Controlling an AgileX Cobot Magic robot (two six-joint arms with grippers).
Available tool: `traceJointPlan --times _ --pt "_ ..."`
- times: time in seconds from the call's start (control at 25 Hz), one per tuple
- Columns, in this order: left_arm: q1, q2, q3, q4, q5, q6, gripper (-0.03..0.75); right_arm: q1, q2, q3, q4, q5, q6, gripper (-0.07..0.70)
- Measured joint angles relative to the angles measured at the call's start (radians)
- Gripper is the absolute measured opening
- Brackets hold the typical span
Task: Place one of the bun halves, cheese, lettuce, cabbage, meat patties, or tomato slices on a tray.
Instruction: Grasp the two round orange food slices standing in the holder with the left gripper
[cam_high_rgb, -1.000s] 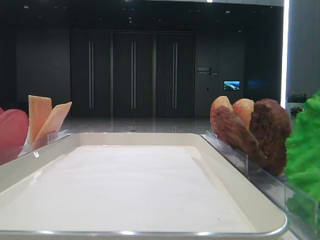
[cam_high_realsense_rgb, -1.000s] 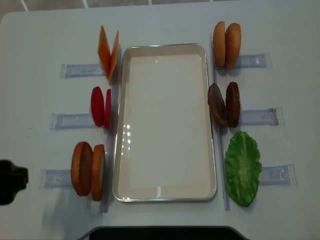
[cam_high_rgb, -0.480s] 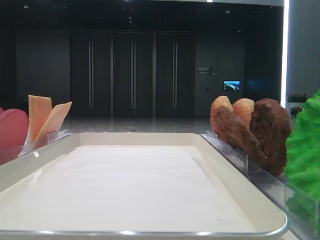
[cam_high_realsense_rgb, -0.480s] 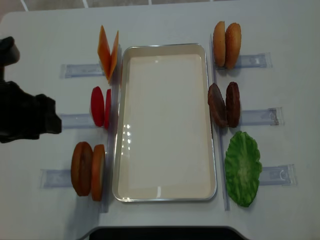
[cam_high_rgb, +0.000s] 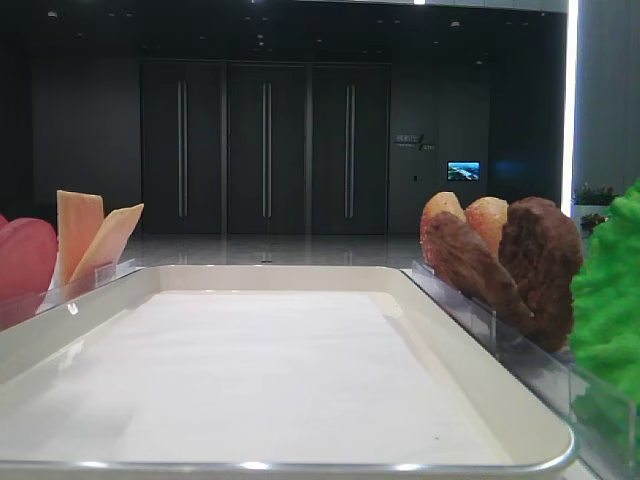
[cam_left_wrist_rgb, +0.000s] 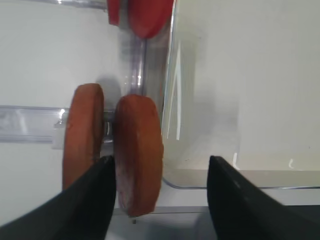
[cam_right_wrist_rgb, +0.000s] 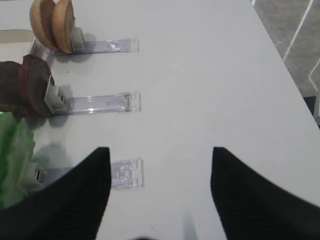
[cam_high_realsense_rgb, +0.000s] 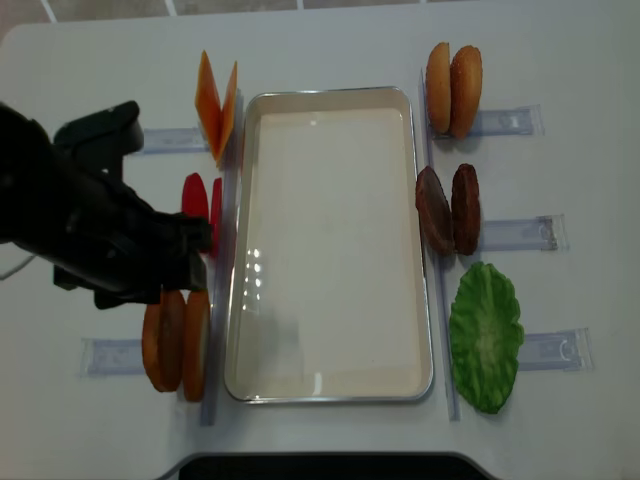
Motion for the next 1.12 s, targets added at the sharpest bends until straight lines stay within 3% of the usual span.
traceJointPlan --times 0.16,0.56,0.72,0.8,0.92,1.12 --pt "-0.033 0.061 0.0 0.005 -0.007 -0.025 0.444 0.0 0.0 0.0 0.0 0.0 0.0 0.419" --pt "-0.035 0.133 0.003 0.019 -0.01 -0.03 0.444 0.0 0.0 0.0 0.0 0.0 0.0 0.419" --pt "-0.035 0.159 0.072 0.021 -0.044 -0.031 0.436 0.0 0.0 0.0 0.0 0.0 0.0 0.419" --pt "-0.035 0.163 0.094 0.027 -0.071 -0.031 0.361 0.0 0.0 0.0 0.0 0.0 0.0 0.419" --pt "-0.036 0.163 0.092 0.051 -0.082 -0.03 0.132 0.0 0.0 0.0 0.0 0.0 0.0 0.419" --pt "-0.036 0.159 -0.013 0.062 -0.053 -0.023 0.135 0.0 0.0 0.0 0.0 0.0 0.0 0.419"
